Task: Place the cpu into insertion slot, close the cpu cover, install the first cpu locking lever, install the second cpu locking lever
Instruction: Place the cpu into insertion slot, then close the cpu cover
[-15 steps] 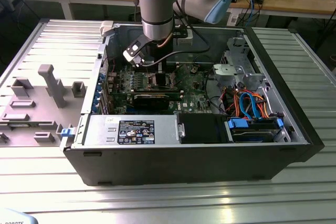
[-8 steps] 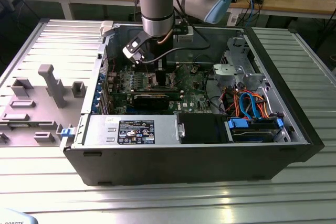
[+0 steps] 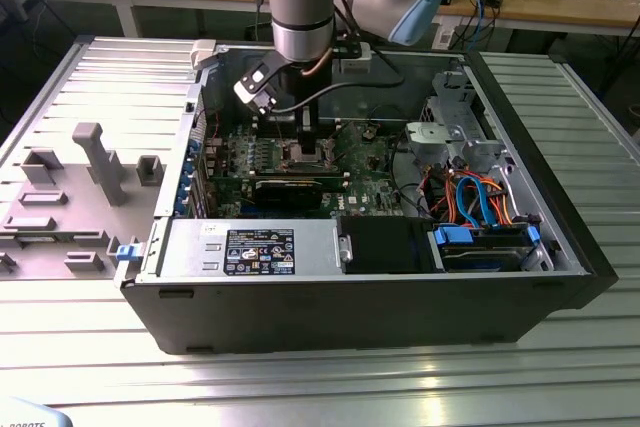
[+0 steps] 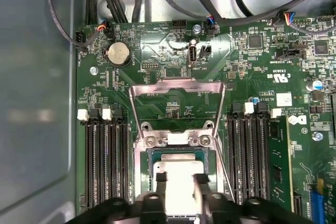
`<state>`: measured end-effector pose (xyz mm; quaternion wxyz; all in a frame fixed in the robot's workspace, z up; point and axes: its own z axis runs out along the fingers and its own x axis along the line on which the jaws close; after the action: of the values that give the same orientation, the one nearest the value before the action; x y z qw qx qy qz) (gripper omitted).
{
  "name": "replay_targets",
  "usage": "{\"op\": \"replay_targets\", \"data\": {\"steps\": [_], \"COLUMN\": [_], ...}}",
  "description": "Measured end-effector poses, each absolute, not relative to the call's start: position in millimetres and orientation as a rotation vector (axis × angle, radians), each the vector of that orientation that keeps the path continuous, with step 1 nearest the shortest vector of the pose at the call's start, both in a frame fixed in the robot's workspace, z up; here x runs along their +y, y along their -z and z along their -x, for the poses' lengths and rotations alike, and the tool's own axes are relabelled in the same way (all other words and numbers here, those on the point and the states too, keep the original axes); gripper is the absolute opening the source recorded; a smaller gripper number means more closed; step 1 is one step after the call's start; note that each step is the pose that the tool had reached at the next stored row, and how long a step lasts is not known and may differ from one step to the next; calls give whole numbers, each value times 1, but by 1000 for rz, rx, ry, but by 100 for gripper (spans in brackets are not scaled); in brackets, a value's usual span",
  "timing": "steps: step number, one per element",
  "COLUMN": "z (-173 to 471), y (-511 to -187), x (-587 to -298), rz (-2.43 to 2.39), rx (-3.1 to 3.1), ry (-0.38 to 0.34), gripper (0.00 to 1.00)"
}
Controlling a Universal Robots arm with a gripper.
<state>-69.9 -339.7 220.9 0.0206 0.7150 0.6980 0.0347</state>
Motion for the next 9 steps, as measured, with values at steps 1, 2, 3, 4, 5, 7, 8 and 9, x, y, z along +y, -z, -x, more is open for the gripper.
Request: {"op": "replay_targets", "data": {"steps": [1,2,3,4,5,7,8,9], "z": [68,65,64,64,64,64,64,64], "y": [-224,-227,-228,-229,-229,-229,-229,-229], "x": [-340,-340,-340,-340,-340,-340,-340,-340], "rz": [-2225,-2234,-2239,-2241,-2241,-2241,-2241,-2241], "rx": [2171,2179,2184,2186,2186,2186,2186,2186], "ry": [-93,-75,-64,-60,-59,-58,-58,-58], "gripper": [29,11,11,11,11,11,11,11]}}
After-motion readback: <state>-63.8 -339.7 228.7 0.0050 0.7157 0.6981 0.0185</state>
